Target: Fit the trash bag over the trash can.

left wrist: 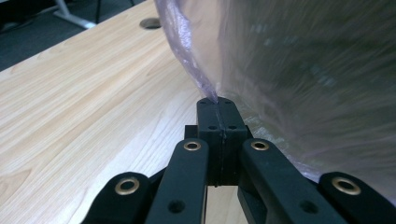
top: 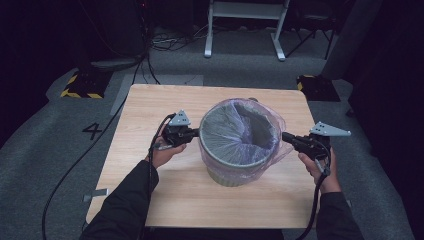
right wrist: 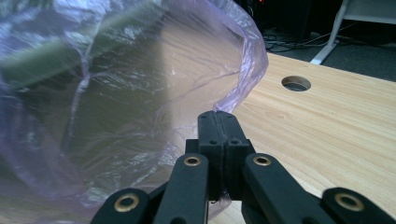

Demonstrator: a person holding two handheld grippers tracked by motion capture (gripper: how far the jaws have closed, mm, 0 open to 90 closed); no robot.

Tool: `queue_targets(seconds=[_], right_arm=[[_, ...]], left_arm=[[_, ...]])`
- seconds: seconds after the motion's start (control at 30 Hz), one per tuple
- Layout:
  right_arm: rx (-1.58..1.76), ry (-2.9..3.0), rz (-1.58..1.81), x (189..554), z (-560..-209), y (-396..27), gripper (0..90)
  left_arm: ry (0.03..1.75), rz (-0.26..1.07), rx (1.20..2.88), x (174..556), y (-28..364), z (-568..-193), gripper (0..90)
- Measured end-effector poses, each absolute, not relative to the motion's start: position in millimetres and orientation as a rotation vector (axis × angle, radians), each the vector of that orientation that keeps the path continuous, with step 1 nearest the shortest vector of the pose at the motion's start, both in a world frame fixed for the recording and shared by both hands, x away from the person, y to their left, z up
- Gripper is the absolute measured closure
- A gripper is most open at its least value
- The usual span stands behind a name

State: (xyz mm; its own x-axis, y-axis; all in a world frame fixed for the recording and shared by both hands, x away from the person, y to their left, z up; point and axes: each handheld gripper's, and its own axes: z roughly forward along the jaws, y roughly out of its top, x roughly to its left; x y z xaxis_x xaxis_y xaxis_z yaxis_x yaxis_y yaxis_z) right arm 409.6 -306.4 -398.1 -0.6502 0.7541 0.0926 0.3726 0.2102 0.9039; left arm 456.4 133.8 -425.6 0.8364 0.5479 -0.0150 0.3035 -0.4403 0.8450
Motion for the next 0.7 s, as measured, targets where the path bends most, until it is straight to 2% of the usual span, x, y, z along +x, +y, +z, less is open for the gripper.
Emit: queue_targets(seconds=[0.7], right_arm=[[1.174,2.166,1.361,446,-445,-287,90.0]], left_arm=[[0.677,0.316,2.183,451,137,-471,90.0]])
